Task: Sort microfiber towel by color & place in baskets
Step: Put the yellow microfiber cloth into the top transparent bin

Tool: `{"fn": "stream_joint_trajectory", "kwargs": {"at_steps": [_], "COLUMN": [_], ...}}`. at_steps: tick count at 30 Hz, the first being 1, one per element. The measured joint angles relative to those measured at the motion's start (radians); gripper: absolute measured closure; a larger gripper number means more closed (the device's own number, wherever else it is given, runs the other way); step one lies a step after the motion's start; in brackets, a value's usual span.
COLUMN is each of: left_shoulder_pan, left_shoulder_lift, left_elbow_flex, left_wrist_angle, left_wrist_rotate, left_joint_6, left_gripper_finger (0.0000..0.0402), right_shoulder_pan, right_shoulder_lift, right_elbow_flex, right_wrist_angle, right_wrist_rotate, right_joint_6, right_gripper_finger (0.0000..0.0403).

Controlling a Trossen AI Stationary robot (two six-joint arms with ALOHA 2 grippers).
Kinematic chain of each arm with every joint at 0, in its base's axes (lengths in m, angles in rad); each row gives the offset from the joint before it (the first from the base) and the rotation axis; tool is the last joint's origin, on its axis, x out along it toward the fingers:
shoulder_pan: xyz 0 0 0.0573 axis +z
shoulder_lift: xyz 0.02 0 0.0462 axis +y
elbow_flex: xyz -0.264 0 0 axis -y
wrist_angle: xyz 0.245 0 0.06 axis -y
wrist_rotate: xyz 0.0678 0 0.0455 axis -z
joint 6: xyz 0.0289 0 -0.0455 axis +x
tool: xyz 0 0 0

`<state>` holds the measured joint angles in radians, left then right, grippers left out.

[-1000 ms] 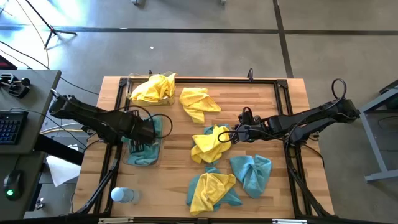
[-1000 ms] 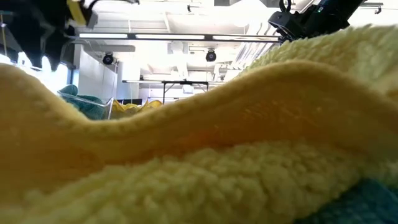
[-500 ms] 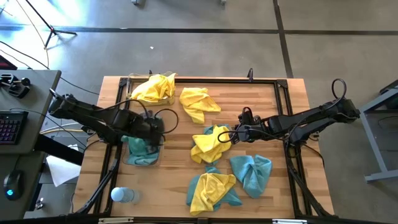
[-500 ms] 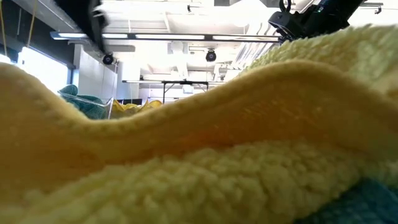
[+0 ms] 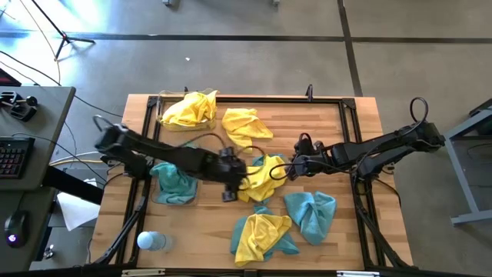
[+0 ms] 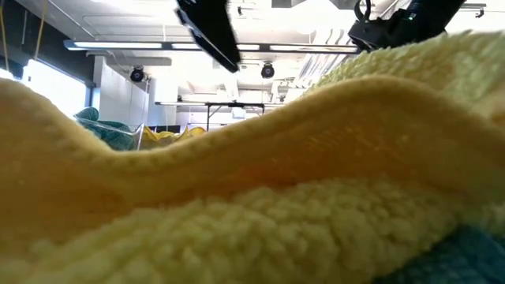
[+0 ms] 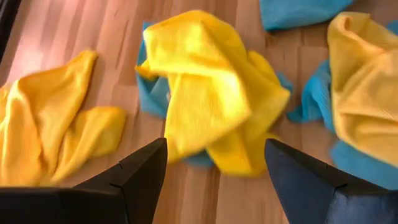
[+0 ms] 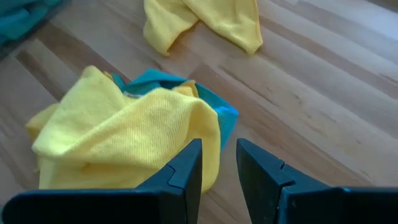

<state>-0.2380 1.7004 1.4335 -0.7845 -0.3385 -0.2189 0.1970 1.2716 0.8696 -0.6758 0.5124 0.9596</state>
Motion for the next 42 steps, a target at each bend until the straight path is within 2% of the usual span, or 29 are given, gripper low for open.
{"fn": "stream_joint_trajectory", "kwargs": {"at_steps": [5,10,19,23,25,29,30,34,38,42], "left_shoulder_pan": [0.028,0.054,0.095,0.108,0.113,0.119,0.121,0.123,0.122,0.122], "left_shoulder_lift": [0.176,0.311,0.441,0.449,0.442,0.393,0.373,0.273,0.121,-0.043], "left_elbow_flex": [0.131,0.204,0.22,0.22,0.22,0.219,0.219,0.219,0.219,0.219], "left_wrist_angle": [-0.003,0.002,0.08,0.067,0.056,0.017,0.0,-0.038,-0.06,-0.102], "left_wrist_rotate": [0.046,0.071,0.093,0.071,0.044,0.023,0.023,0.011,0.001,-0.099], "left_joint_6": [0.072,0.075,0.073,0.002,-0.029,-0.048,-0.064,-0.095,-0.133,-0.17], "left_gripper_finger": [0.0143,0.0143,0.0147,0.0191,0.024,0.0369,0.0384,0.0389,0.0398,0.04], "right_shoulder_pan": [0.0,0.0,0.0,0.0,0.0,0.0,0.0,0.0,0.0,0.0], "right_shoulder_lift": [0.0,0.0,0.0,0.0,0.0,0.0,0.0,0.0,0.0,0.0], "right_elbow_flex": [0.0,0.0,0.0,0.0,0.0,0.0,0.0,0.0,0.0,0.0], "right_wrist_angle": [-0.023,-0.03,-0.064,-0.091,-0.11,-0.141,-0.148,-0.159,-0.159,-0.152], "right_wrist_rotate": [-0.04,-0.068,-0.104,-0.124,-0.129,-0.13,-0.13,-0.13,-0.121,-0.12], "right_joint_6": [0.0,-0.051,-0.101,-0.126,-0.13,-0.131,-0.131,-0.131,-0.131,-0.131], "right_gripper_finger": [0.0309,0.0309,0.0309,0.0309,0.0309,0.0309,0.0309,0.0309,0.0309,0.0309]}}
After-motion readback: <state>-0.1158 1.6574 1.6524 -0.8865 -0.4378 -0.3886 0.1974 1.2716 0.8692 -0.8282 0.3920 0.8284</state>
